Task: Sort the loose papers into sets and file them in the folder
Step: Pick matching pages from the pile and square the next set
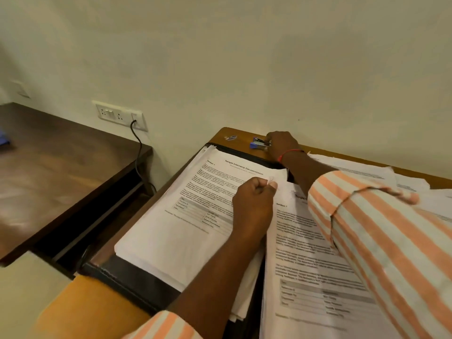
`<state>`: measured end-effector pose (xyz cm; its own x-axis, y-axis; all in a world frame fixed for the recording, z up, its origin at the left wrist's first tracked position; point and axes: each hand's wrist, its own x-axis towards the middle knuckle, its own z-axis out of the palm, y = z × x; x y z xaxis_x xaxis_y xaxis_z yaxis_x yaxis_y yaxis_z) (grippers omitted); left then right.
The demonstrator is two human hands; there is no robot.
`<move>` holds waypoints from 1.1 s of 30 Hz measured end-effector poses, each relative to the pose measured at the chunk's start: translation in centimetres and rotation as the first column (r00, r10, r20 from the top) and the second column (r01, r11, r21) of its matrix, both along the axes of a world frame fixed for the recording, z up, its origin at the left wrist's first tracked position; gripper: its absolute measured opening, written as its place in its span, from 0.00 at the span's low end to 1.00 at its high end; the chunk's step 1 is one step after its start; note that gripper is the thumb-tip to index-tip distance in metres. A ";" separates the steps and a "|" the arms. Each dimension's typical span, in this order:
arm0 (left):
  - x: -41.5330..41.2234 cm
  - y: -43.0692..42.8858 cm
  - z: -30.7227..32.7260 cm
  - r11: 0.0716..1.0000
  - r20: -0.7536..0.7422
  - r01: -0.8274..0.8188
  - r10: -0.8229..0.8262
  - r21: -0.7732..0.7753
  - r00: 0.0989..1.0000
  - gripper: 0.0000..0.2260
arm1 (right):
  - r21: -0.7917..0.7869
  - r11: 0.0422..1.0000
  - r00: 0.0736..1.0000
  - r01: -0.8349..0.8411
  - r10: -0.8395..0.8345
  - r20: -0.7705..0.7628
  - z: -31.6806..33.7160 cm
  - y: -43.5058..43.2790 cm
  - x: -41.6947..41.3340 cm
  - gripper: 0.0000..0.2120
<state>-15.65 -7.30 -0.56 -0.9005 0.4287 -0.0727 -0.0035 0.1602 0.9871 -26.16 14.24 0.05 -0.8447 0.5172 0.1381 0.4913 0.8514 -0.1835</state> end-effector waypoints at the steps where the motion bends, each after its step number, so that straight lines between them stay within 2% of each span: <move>1: 0.0 0.0 -0.1 1.000 0.004 -0.003 0.003 -0.001 1.000 0.10 | -0.006 1.000 1.000 0.003 -0.003 0.002 -0.1 0.1 -0.4 0.14; 7: -0.2 -0.1 0.0 1.000 0.017 0.016 -0.016 0.025 1.000 0.10 | -0.030 0.999 0.999 -0.011 0.013 0.051 0.0 1.2 -0.7 0.15; 12: 0.3 -0.8 1.0 0.996 -0.012 0.036 -0.035 0.084 0.999 0.10 | -0.177 0.984 0.993 -0.028 0.047 0.105 3.0 1.0 5.6 0.14; 14: 0.7 -1.2 1.6 0.990 -0.042 0.036 -0.031 0.134 0.999 0.09 | -0.272 0.961 0.993 -0.054 0.080 0.087 4.9 0.8 9.3 0.16; 17: 1.9 -2.3 2.7 0.976 -0.086 0.034 -0.015 0.217 0.996 0.07 | -0.541 0.840 0.999 -0.033 0.020 -0.031 8.5 0.4 16.8 0.24; 20: 2.8 -2.9 3.8 0.961 -0.089 -0.009 0.035 0.277 0.995 0.06 | -0.720 0.694 0.995 -0.019 -0.057 -0.081 10.2 0.1 24.2 0.28; 23: 3.6 -3.1 5.5 0.938 -0.056 -0.020 0.042 0.347 0.998 0.06 | -0.892 0.444 0.985 -0.081 -0.103 -0.140 9.1 -1.0 29.8 0.26; 26: 4.4 -3.3 7.1 0.913 -0.030 -0.052 0.071 0.405 0.997 0.05 | -0.939 0.326 0.991 -0.112 -0.037 -0.131 6.3 -3.2 33.1 0.23; 29: 4.8 -4.2 7.6 0.906 -0.012 -0.102 0.117 0.410 0.993 0.05 | -0.951 0.250 0.983 -0.180 0.005 -0.184 4.1 -5.3 34.9 0.29; 31: 4.5 -5.1 7.4 0.941 0.017 -0.088 0.087 0.327 0.996 0.07 | -0.943 0.165 0.952 -0.288 -0.056 -0.301 3.2 -6.0 35.1 0.27; 32: 4.6 -5.7 7.2 0.967 0.036 -0.057 0.050 0.248 0.998 0.10 | -0.932 0.150 0.933 -0.330 -0.095 -0.346 2.9 -6.4 35.0 0.25; 33: 4.6 -6.4 6.8 0.990 0.029 -0.010 0.006 0.139 1.000 0.13 | -0.923 0.174 0.918 -0.343 -0.146 -0.369 2.6 -6.9 34.7 0.23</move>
<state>-11.06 -13.72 6.27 -0.9025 0.4289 -0.0390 -0.0330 0.0213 0.9992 8.53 7.35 2.67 -0.9253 0.3480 -0.1510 0.1225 -0.1025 -0.9872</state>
